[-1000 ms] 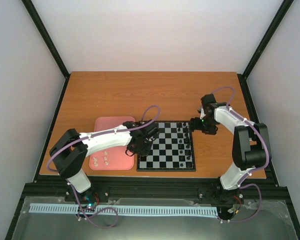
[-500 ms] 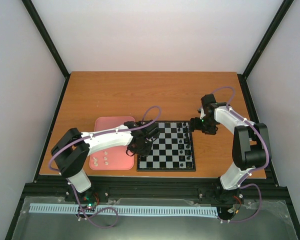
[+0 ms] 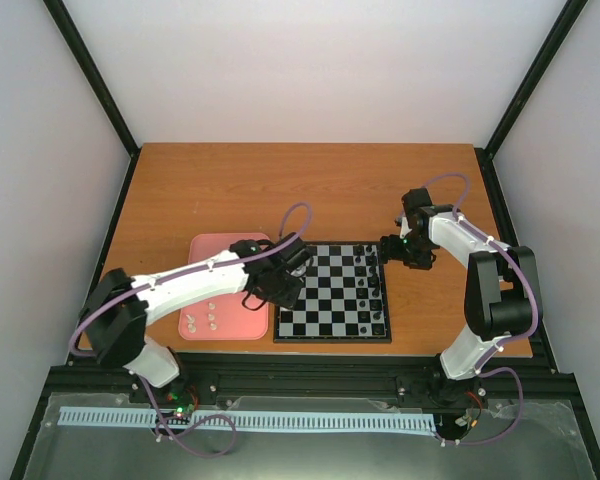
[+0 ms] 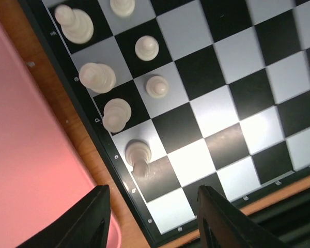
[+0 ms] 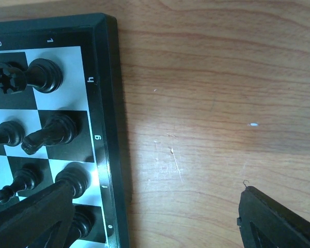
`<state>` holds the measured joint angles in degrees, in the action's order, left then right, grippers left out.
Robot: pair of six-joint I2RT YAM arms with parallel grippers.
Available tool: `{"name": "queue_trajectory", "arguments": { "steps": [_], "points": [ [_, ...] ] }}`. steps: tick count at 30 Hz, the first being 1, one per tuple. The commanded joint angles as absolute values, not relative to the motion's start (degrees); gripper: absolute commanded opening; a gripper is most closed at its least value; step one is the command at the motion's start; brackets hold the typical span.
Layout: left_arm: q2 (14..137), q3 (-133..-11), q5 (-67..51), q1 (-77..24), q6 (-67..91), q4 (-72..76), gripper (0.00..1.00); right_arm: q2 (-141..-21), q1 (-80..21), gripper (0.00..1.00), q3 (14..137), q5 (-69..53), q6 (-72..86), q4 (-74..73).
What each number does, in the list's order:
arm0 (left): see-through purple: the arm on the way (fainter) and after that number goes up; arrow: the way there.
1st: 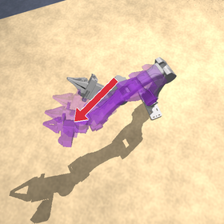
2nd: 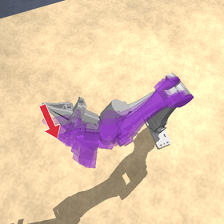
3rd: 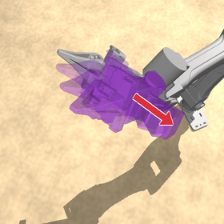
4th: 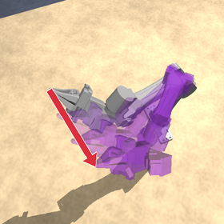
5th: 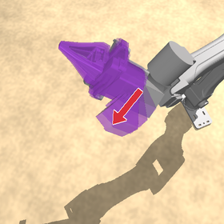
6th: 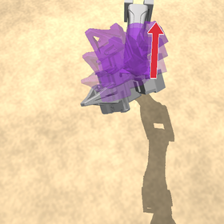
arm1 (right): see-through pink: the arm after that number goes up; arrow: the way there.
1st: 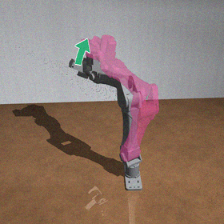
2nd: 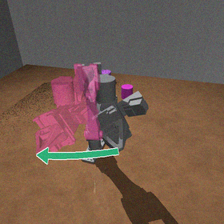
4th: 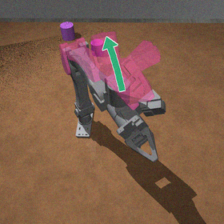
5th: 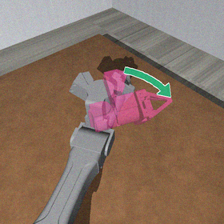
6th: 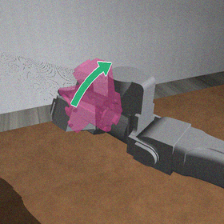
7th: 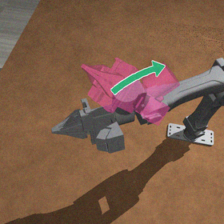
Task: Set up the chess pieces on the board
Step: Place the chess piece on the chessboard, then pick up the chess piece from the storage box.
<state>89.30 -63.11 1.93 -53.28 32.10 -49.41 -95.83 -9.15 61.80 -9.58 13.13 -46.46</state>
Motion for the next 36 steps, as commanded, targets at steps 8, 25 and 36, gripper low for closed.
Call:
{"name": "queue_trajectory", "arguments": {
  "steps": [8,25,36],
  "points": [
    [74.09,-63.27,11.78,-51.18,41.61,-61.69,0.58,-96.25,-9.49,1.0,62.78,-10.43,13.52,-45.61],
    [73.9,-46.59,7.89,-22.18,48.24,-59.45,0.46,-95.15,-9.58,1.0,62.74,-10.04,13.01,-46.75],
    [79.46,-45.65,5.31,-21.97,47.2,-54.65,0.4,-95.27,-9.58,1.0,62.74,-9.39,12.87,-47.0]
  ]
}}
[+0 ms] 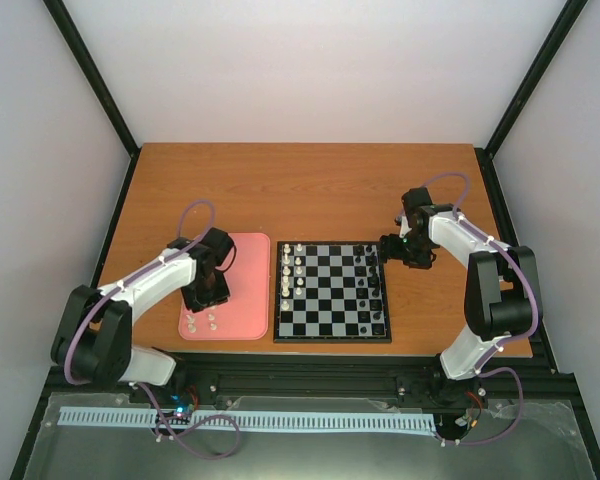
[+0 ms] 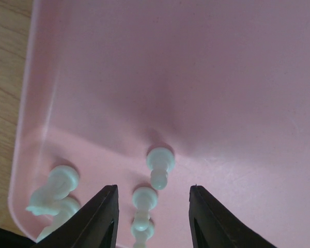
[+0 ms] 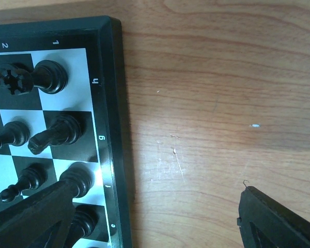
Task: Set up the chess pieces on the board
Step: Pick up the chess piece from the storage box.
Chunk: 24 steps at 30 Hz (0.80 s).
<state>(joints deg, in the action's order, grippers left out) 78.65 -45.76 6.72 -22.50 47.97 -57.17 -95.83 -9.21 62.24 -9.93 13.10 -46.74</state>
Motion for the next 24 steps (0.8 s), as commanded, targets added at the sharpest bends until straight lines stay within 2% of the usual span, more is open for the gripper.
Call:
{"name": "queue_trajectory", "arguments": {
  "steps": [1,15,24],
  "points": [
    [79.58,-45.52,5.2,-21.99,47.19,-54.4,0.4,-95.39,-9.58,1.0,62.68,-9.34,12.87,-46.94],
    [82.42,-45.69,5.89,-20.93,45.85,-52.98,0.33,-96.76,-9.58,1.0,63.68,-9.06,12.82,-47.1],
    [83.0,-46.61,6.37,-20.83,45.45,-53.5,0.09,-96.94,-9.58,1.0,63.63,-8.84,13.0,-47.2]
  ]
}}
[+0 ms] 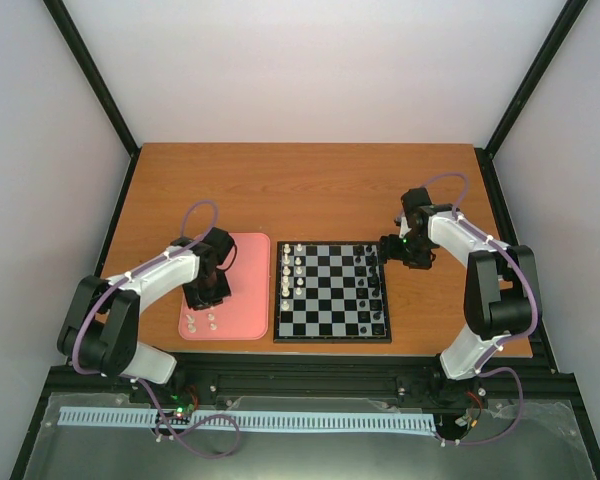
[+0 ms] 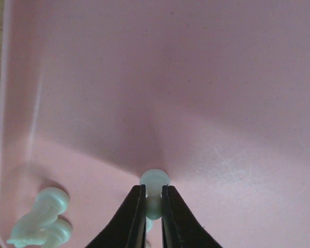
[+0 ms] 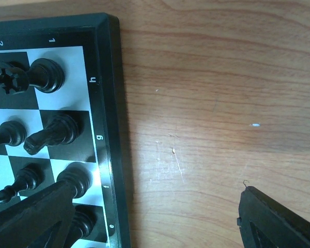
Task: Set up the chess pieces on the board
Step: Pick up the chess piece from the storage box.
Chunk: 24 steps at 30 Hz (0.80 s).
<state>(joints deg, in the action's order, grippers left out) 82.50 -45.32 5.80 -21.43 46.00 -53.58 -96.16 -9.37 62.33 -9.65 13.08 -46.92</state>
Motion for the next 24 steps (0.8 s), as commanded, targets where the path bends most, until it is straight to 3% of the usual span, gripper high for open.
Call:
{"name": "queue_trajectory", "arguments": {
  "steps": [1,10,16,24],
  "points": [
    [82.79,-46.71,6.48,-20.85,45.42,-53.71,0.03,-96.84,-9.58,1.0,63.59,-8.84,13.05,-47.18],
    [77.88,-57.37,5.18,-22.99,42.19,-60.88,0.01,-96.83,-9.58,1.0,63.68,-8.94,13.01,-46.98],
    [80.08,-73.8,0.42,-35.29,36.32,-65.5,0.01,-96.86,-9.58,1.0,63.53,-9.02,13.18,-46.69],
    [91.72,-83.28,-5.71,-51.38,30.64,-63.88,0.02,-95.91,-9.58,1.0,62.85,-9.19,13.32,-46.49]
  ]
}}
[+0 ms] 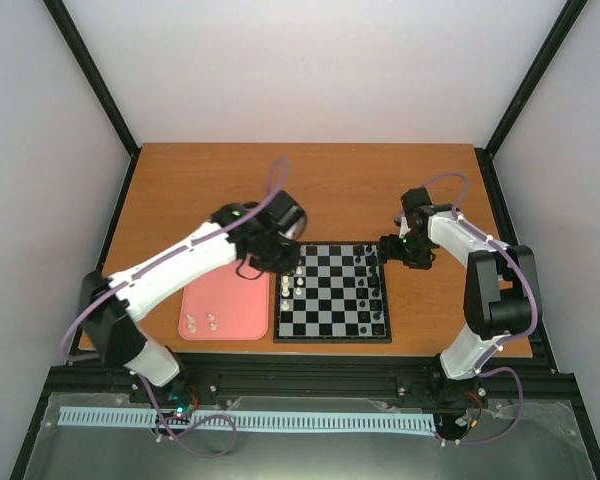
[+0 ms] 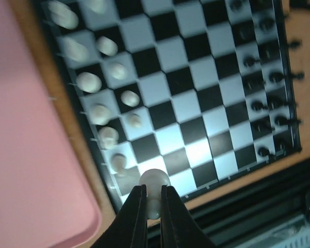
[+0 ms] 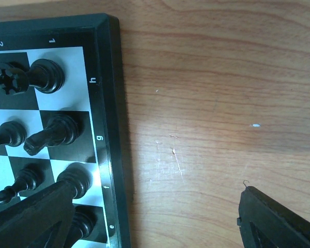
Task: Set up the chess pieces on the board
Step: Pick up the chess piece from the storage box, then place the chess piece on the chessboard.
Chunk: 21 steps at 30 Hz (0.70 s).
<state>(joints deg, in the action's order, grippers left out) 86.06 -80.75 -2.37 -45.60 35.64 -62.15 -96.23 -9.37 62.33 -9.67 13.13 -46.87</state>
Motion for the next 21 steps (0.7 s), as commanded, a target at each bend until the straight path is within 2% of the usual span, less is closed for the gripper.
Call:
{"name": "queue_trajectory", "arguments": {
  "steps": [1,7,21],
  "points": [
    [92.93,-83.29,-5.48,-52.85,30.21,-63.64,0.02,-95.83,-9.59,1.0,62.78,-9.18,13.28,-46.43],
    [95.64,-80.96,-4.75,-56.82,29.88,-61.52,0.03,-95.49,-9.58,1.0,62.19,-9.34,13.36,-46.14],
    [99.33,-75.39,0.84,-57.06,30.53,-54.26,0.04,-95.71,-9.58,1.0,61.73,-9.69,13.37,-45.94]
  ]
}}
